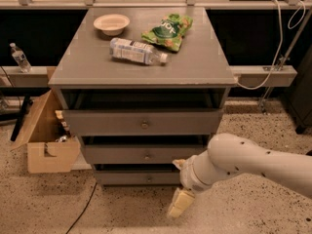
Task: Open bottom drawer
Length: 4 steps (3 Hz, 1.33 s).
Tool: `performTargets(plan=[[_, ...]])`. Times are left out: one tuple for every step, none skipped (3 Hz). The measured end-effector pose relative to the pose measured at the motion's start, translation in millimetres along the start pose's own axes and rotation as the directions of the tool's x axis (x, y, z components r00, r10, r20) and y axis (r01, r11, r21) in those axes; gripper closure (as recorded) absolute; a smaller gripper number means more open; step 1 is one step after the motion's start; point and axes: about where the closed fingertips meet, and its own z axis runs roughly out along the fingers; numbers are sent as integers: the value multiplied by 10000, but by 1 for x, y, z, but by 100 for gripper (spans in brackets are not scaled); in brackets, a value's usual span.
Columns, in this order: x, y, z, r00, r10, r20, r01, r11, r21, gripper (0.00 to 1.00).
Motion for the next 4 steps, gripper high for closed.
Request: performTargets(plan=[[6, -1, 12, 9998, -33, -195, 30, 9999, -155, 0], [29, -19, 54, 9982, -223, -553, 217, 9997, -112, 0], [56, -44, 100, 9964, -602, -595, 598, 9982, -92, 0], [81, -67, 146, 9973, -734, -90, 733, 9972, -121, 0]])
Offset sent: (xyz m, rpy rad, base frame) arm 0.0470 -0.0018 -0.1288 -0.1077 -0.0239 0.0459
